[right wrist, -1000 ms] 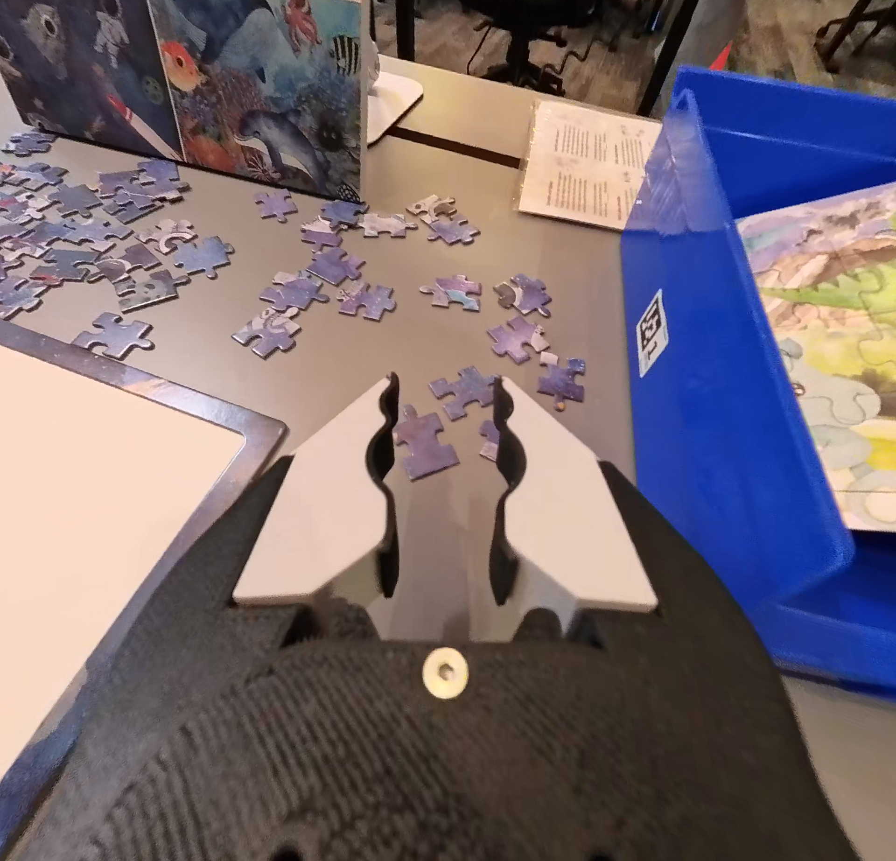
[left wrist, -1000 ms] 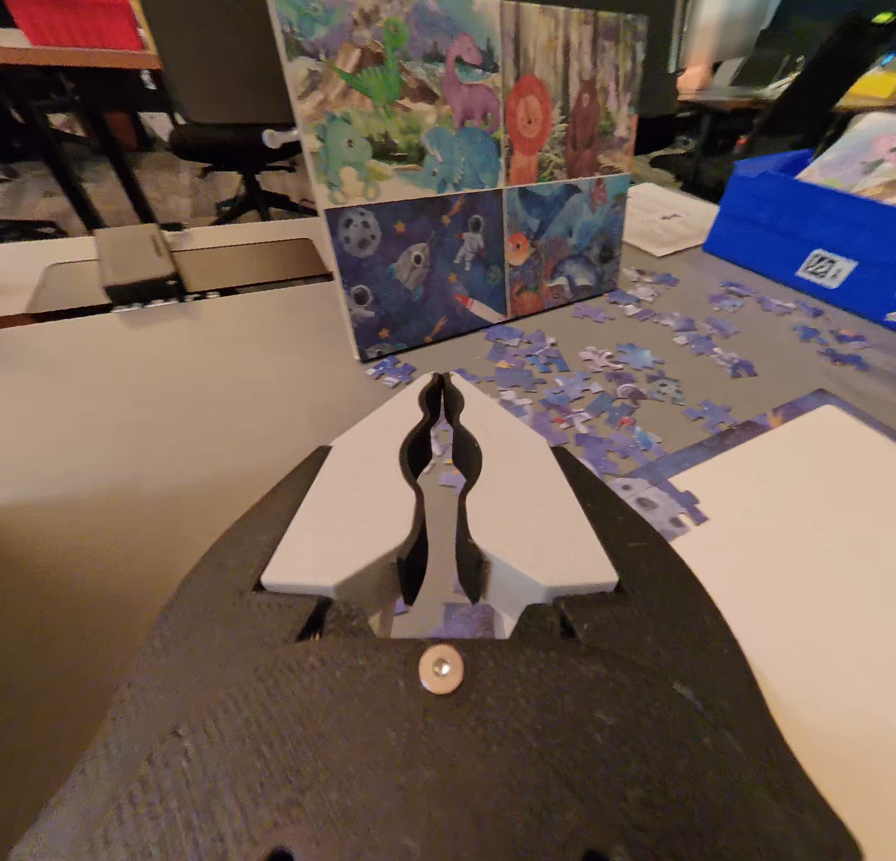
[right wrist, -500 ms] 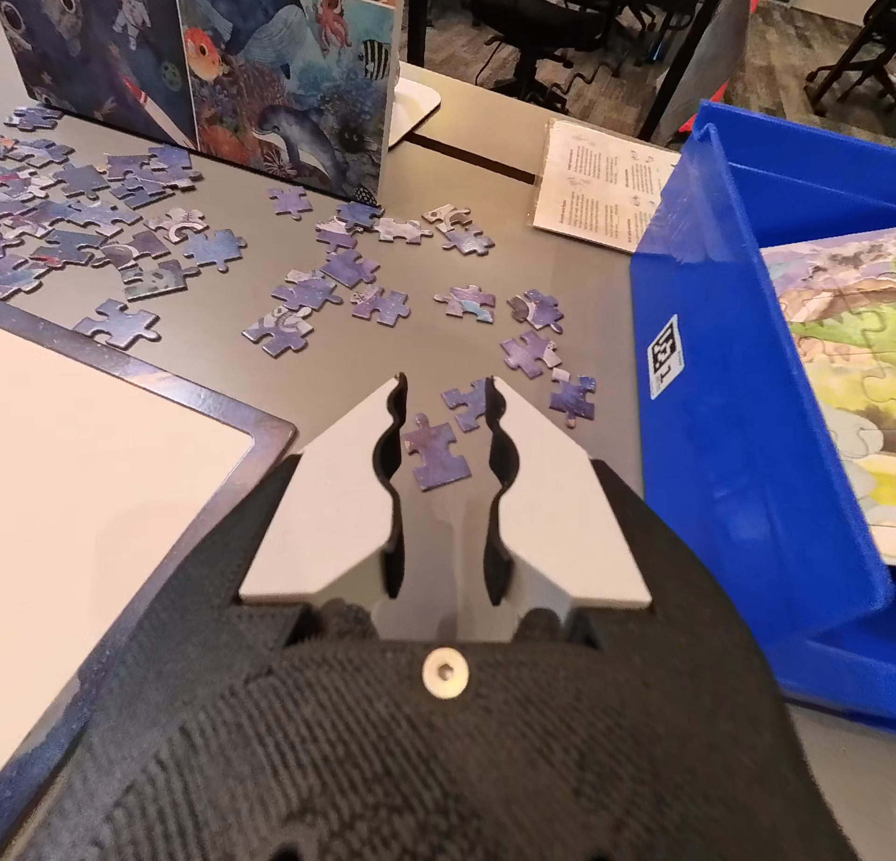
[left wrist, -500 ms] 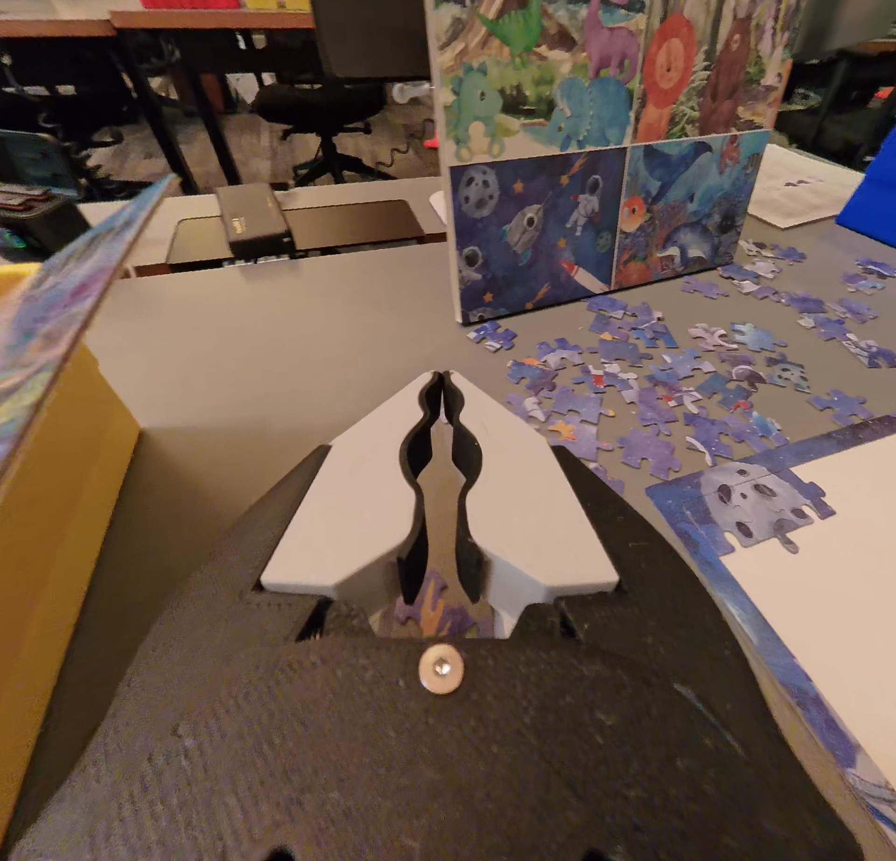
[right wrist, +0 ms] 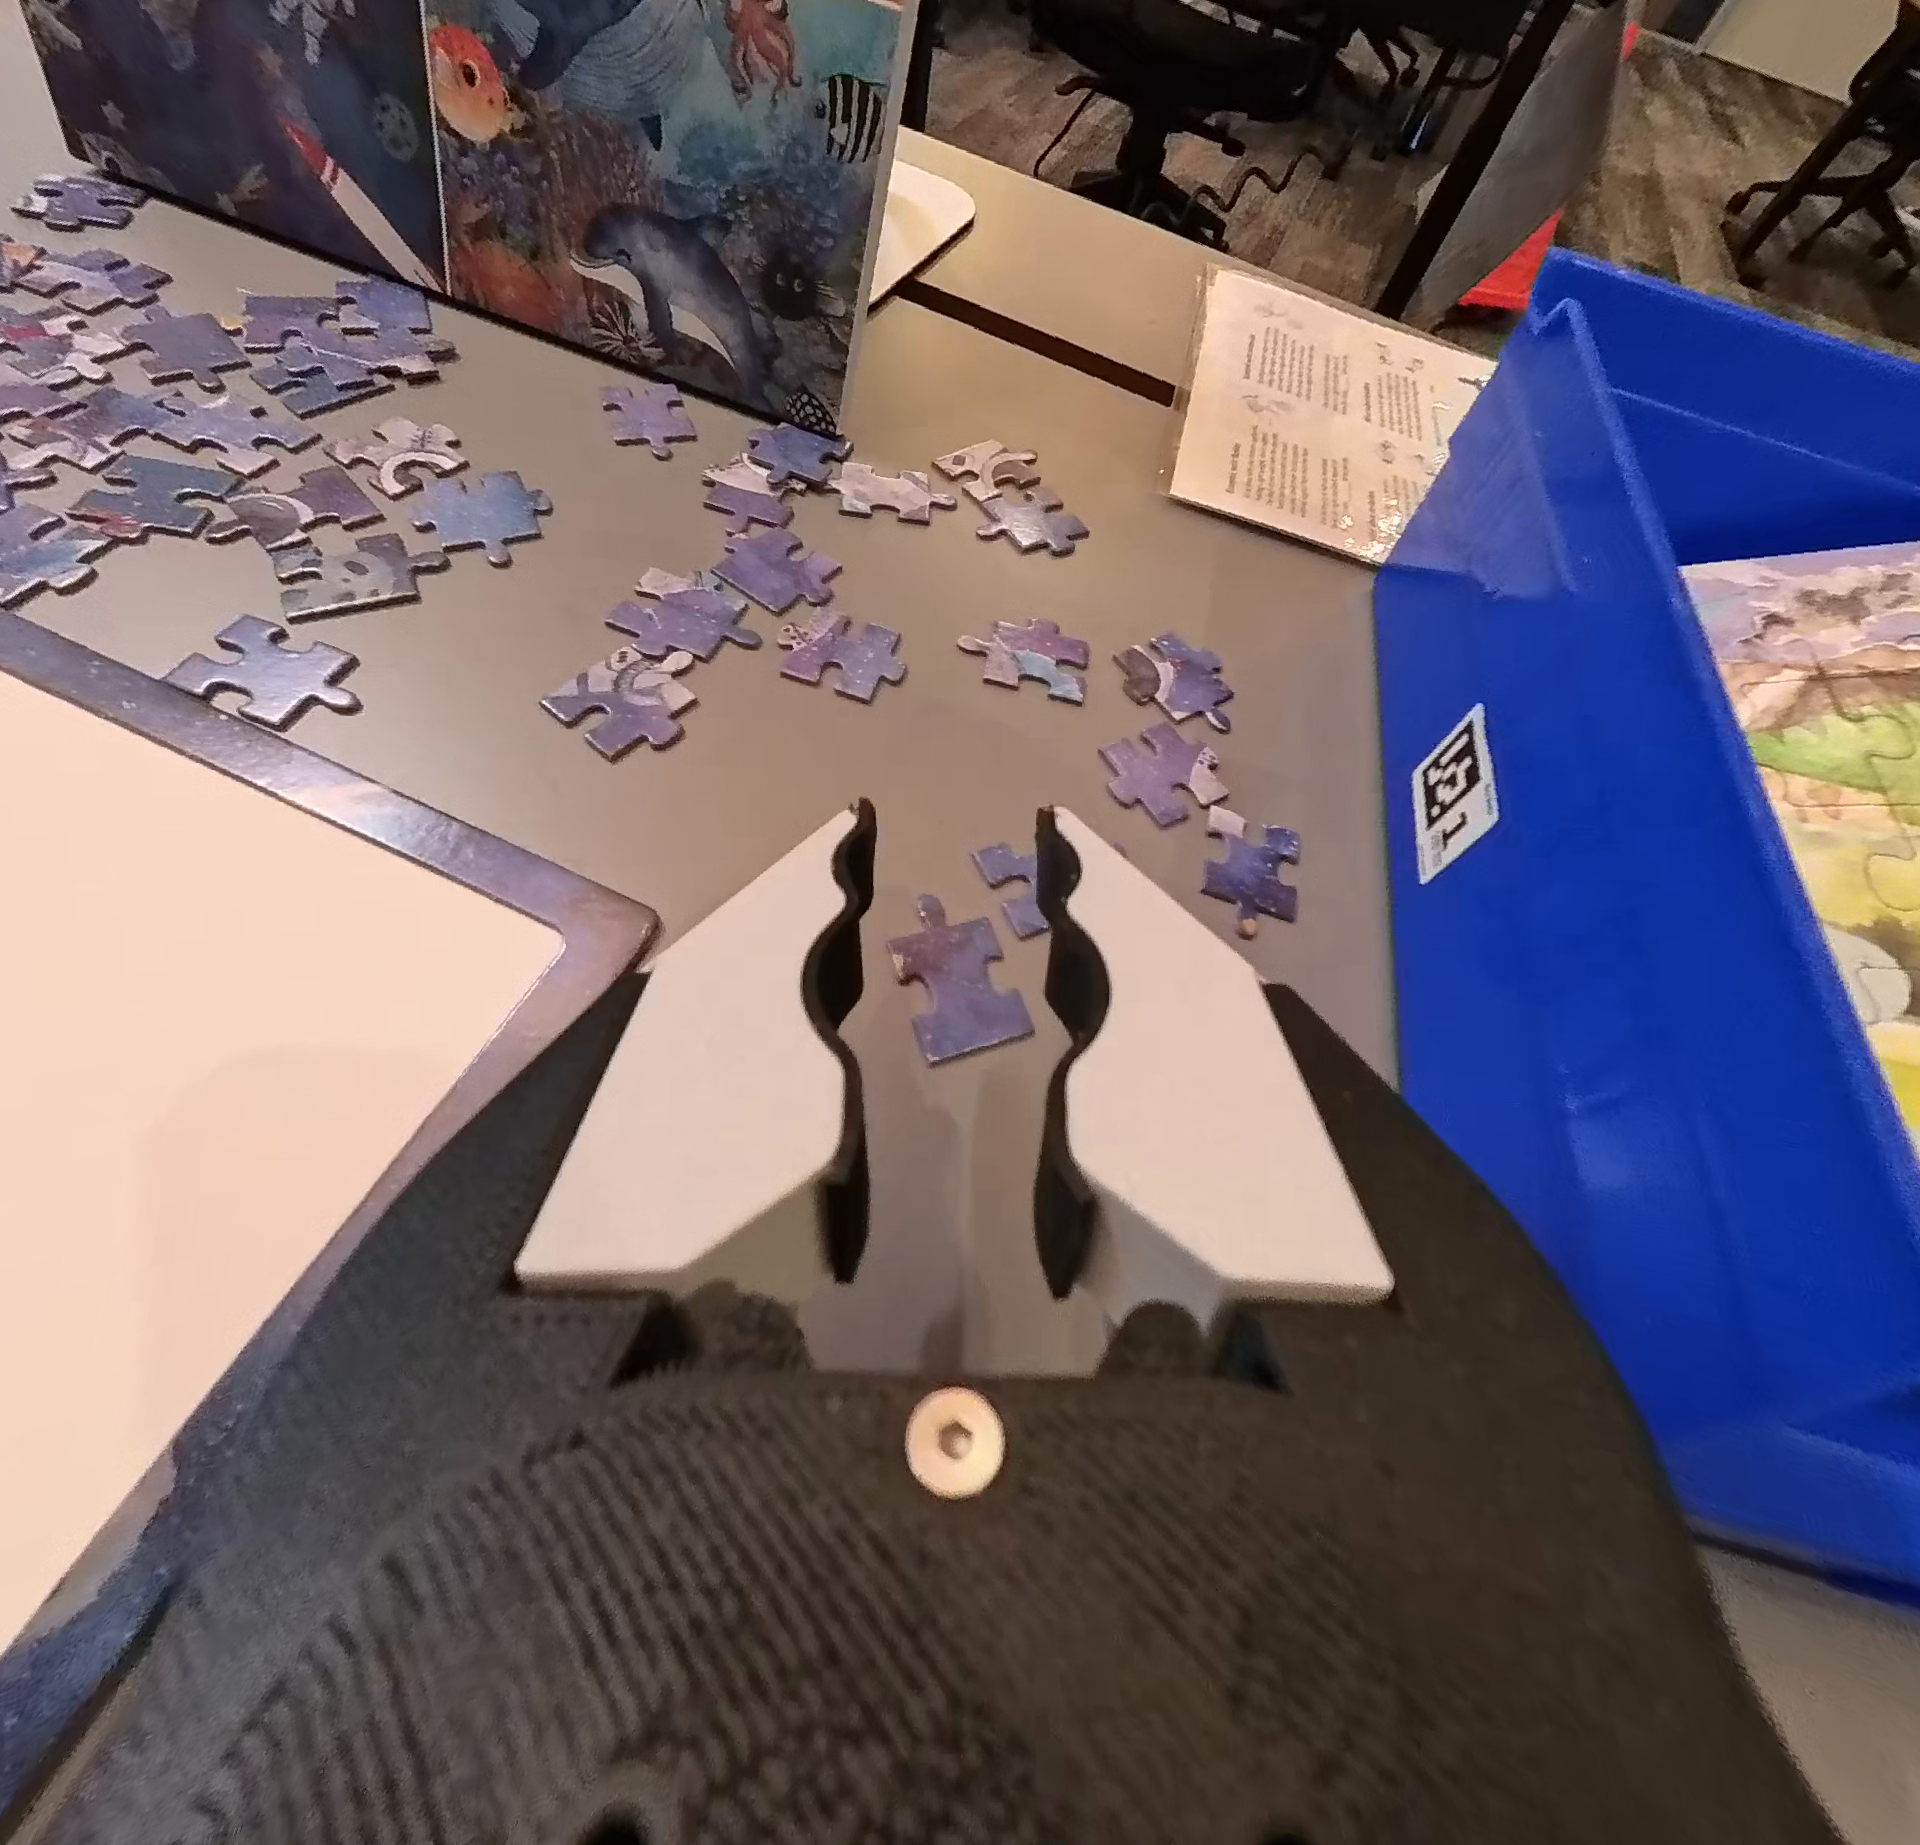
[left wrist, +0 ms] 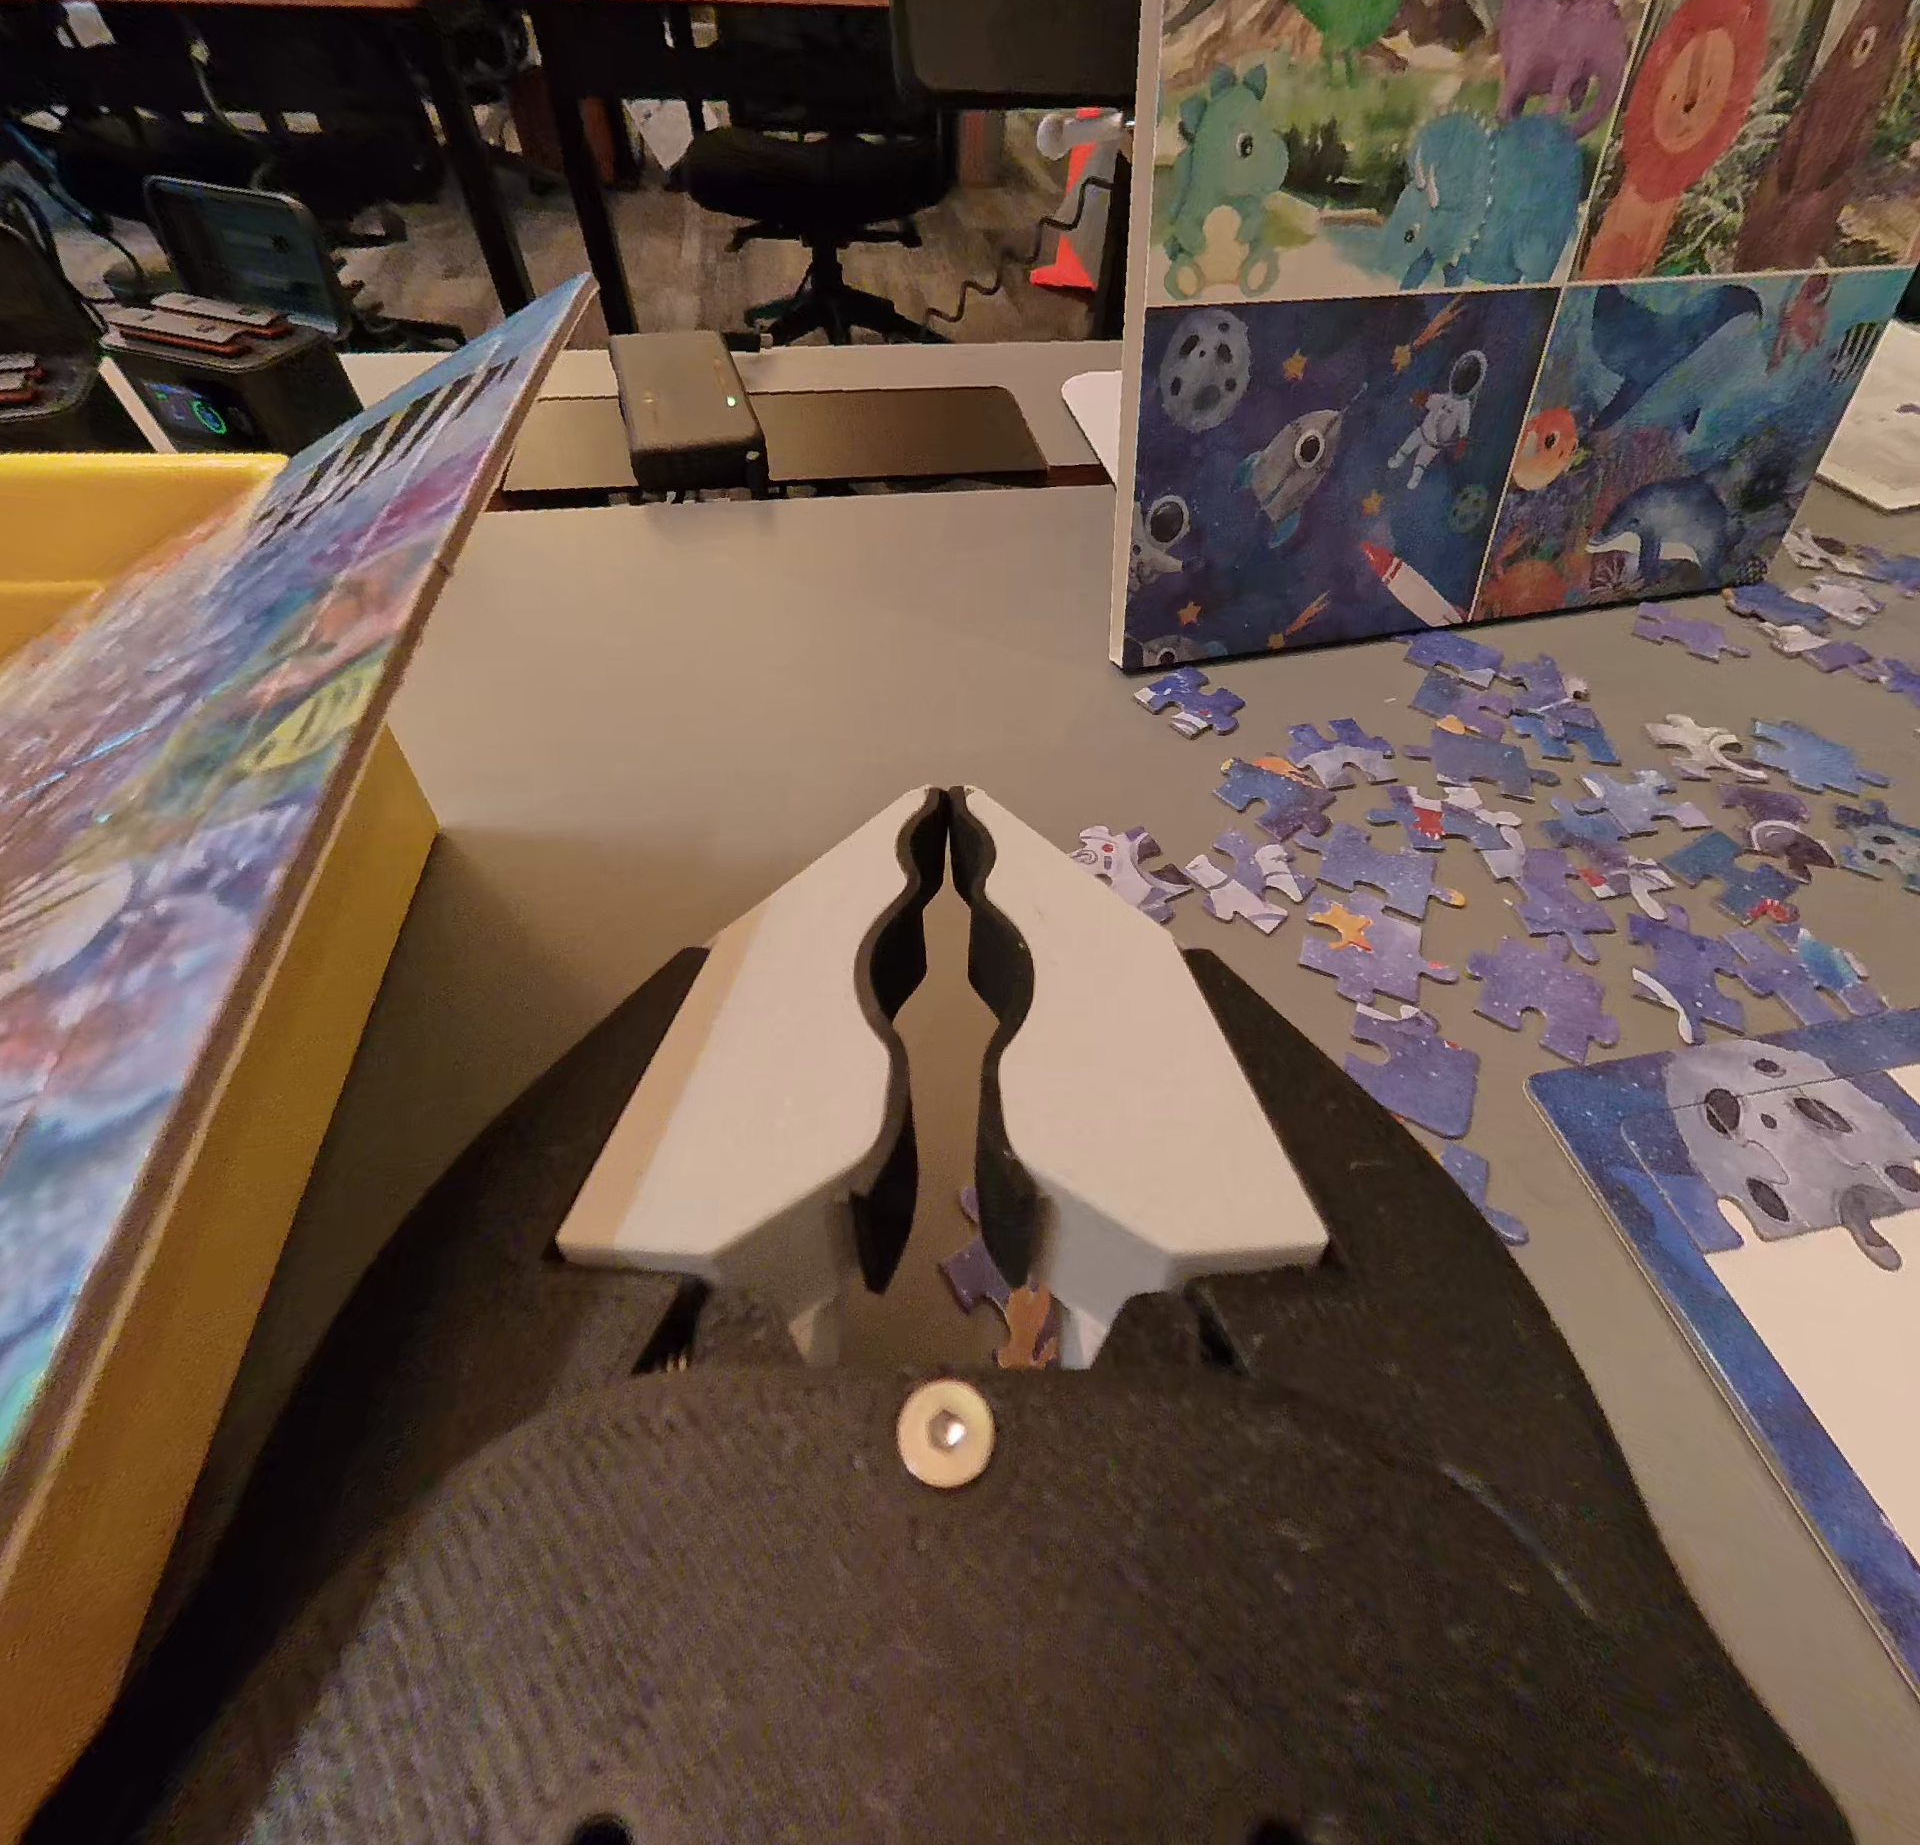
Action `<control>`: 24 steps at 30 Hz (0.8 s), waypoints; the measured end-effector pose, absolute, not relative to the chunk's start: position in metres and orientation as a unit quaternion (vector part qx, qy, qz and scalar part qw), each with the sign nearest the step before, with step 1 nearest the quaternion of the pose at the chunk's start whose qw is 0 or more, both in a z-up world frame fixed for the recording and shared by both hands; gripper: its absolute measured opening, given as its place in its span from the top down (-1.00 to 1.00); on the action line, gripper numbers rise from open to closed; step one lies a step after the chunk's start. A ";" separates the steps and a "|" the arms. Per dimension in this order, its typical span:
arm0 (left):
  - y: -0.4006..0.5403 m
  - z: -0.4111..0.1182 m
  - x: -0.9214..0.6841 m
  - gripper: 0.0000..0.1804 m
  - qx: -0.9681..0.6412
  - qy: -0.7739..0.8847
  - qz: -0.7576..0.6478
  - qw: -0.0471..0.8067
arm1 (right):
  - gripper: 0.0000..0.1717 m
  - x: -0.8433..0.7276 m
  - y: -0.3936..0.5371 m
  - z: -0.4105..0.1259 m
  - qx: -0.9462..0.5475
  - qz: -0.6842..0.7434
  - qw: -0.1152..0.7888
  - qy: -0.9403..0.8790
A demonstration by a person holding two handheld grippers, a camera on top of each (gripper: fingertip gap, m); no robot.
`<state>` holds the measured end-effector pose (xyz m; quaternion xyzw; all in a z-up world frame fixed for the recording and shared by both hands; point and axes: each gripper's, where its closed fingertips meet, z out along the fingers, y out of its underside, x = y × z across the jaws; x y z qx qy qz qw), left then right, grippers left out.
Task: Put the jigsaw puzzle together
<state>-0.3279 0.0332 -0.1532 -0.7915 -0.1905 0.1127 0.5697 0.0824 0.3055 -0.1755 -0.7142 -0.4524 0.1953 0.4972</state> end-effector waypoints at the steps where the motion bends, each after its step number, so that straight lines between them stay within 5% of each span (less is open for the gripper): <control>1: 0.033 -0.153 -0.328 1.00 -0.790 -0.190 0.115 0.571 | 0.65 0.082 0.305 -0.175 -0.713 0.195 0.498 -0.453; 14: 0.031 -0.143 -0.323 1.00 -0.778 -0.159 0.134 0.593 | 0.67 0.078 0.300 -0.167 -0.699 0.196 0.513 -0.457; 24: 0.017 -0.066 -0.271 1.00 -0.776 -0.039 0.124 0.617 | 0.72 0.077 0.299 -0.163 -0.691 0.200 0.523 -0.457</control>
